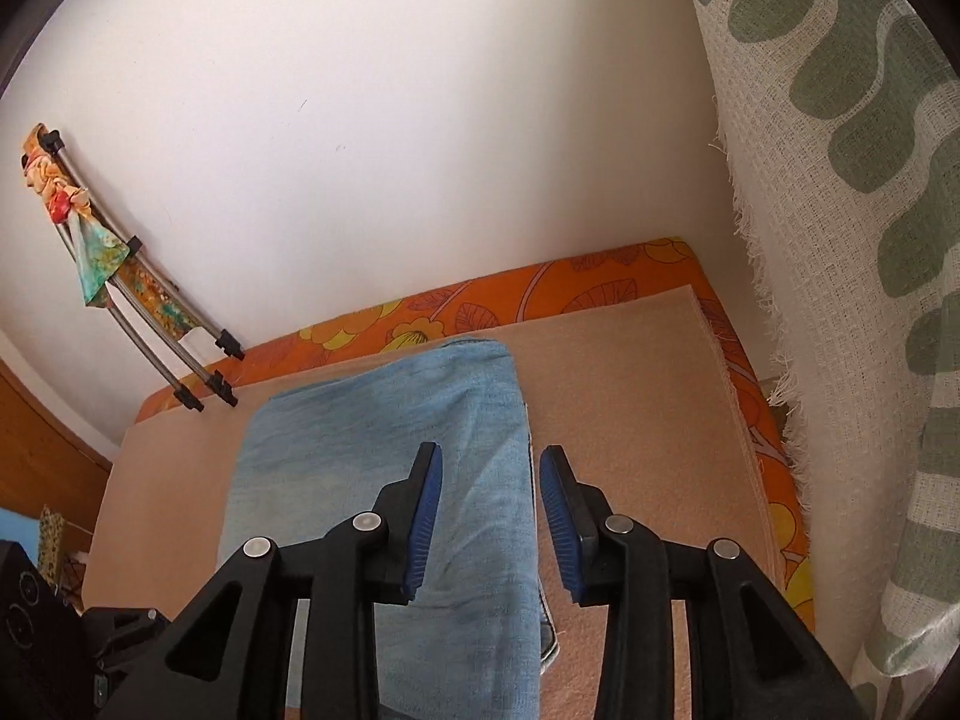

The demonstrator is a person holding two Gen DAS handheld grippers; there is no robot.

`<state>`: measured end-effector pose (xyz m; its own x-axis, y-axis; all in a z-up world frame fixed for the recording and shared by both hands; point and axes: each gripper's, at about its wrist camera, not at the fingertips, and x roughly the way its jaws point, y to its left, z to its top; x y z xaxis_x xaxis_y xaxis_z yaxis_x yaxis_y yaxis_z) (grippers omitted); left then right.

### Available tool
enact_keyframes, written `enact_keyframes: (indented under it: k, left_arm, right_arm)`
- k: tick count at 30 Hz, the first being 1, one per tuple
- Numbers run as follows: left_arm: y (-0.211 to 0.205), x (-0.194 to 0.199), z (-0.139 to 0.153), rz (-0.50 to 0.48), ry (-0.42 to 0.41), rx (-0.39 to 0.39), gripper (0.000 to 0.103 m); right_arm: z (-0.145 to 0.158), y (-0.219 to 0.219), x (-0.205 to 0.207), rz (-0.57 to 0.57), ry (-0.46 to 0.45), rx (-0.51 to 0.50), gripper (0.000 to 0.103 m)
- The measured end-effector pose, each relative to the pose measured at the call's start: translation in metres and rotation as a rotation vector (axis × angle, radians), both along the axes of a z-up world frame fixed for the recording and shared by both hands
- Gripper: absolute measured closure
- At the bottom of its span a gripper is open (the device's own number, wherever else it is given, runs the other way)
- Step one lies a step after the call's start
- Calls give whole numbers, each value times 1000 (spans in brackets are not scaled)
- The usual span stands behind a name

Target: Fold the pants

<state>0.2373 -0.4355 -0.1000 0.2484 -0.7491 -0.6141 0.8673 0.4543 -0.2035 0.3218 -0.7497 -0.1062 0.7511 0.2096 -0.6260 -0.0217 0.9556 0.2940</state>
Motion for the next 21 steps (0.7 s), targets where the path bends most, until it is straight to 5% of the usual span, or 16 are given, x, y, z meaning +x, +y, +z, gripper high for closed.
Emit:
enact_keyframes:
  k: [3, 10, 13, 19, 21]
  left_arm:
    - [30, 14, -5, 79, -47, 73, 55]
    - [39, 50, -41, 159, -32, 203, 55]
    - [29, 45, -60, 155, -55, 231, 55]
    - [50, 53, -53, 168, -14, 202, 51]
    - [61, 63, -49, 205, 18, 177, 50]
  right_arm:
    - [-14, 17, -15, 37, -9, -14, 70]
    - [-51, 32, -25, 66, 49, -293, 75]
    - [-59, 23, -25, 65, 72, -274, 68]
    - [-39, 23, -17, 83, 98, -264, 63]
    - [-28, 19, -11, 97, 79, -208, 46]
